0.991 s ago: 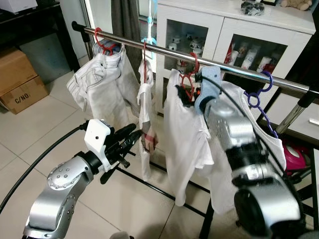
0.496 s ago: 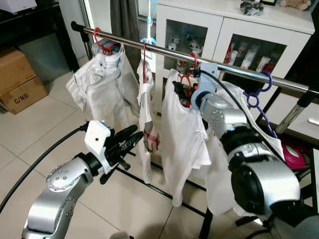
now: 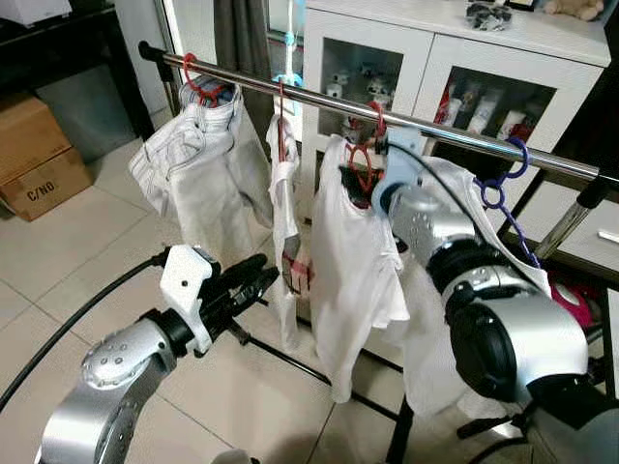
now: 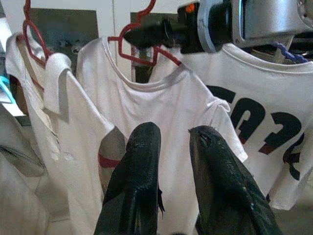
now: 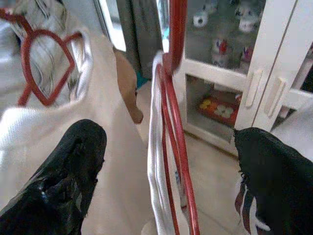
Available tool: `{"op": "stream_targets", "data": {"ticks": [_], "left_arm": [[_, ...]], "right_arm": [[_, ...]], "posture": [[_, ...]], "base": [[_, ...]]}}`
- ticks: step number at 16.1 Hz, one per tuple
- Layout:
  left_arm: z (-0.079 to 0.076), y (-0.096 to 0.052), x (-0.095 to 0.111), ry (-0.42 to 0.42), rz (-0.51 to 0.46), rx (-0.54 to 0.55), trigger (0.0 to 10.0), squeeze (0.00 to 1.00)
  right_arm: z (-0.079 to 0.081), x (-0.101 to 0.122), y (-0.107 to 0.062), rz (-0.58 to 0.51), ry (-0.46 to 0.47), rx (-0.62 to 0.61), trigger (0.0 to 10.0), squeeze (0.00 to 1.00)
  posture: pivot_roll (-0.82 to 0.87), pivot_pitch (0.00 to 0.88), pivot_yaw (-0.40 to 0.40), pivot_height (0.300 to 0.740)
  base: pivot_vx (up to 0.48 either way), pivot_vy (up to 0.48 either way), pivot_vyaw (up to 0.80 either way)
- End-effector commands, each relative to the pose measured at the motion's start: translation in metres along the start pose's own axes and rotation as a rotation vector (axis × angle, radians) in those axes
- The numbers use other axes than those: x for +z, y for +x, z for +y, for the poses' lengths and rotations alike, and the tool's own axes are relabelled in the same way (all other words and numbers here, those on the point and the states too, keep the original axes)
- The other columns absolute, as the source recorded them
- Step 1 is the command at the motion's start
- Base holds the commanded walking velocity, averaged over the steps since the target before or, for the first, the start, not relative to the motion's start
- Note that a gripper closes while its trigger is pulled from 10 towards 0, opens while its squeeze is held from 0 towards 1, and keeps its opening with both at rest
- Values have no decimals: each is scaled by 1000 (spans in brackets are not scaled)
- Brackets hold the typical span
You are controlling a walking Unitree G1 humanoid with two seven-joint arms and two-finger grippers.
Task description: Hang hanger
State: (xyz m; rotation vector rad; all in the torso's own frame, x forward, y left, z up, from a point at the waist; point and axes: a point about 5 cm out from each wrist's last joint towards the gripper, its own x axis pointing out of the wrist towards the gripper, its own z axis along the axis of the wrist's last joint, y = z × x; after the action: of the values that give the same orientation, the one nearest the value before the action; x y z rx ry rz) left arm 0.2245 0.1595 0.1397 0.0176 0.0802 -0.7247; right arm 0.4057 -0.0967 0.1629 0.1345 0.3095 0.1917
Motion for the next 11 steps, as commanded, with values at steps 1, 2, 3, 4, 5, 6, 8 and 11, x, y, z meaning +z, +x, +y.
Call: {"op": "stream_targets", "data": {"ticks": [1,2,3,4,5,6,8,11], "left_arm": [[-5,-3,1,-1,2,-7,10000,0],[-7,-5,1,-7,4,-6,10000,0],[-7,-5,0,-12,7,-5,10000,0],[-7,-6,0,-16,10,-4,10000,0],[-8,-7,0,-18,12,-2,10000,0],[-8,-7,0,-21,14,0,10000,0],[-10,-9,0,-25,16,5,10000,0],[-13,-14,0,-34,25,15,10000,0]], "right_arm": [[-2,5,0,-14,15,-9,8902,0],[-2,6,0,-22,20,-4,8824,0],[0,8,0,-28,23,5,8471,0],[1,8,1,-28,21,10,8000,0],[2,8,1,-26,14,12,6941,0],[3,7,1,-25,10,12,6000,0],[4,6,1,-19,7,10,4784,0],[6,-1,1,3,-2,13,3725,0]], "posture": [[66,3,-28,740],[63,11,-29,740],[61,15,-29,740],[58,20,-29,740],[57,26,-30,740],[58,32,-33,740],[62,40,-38,740],[69,60,-50,740]], "base": [[0,0,0],[0,0,0],[0,0,0],[0,0,0],[0,0,0],[0,0,0],[0,0,0],[0,0,0]]}}
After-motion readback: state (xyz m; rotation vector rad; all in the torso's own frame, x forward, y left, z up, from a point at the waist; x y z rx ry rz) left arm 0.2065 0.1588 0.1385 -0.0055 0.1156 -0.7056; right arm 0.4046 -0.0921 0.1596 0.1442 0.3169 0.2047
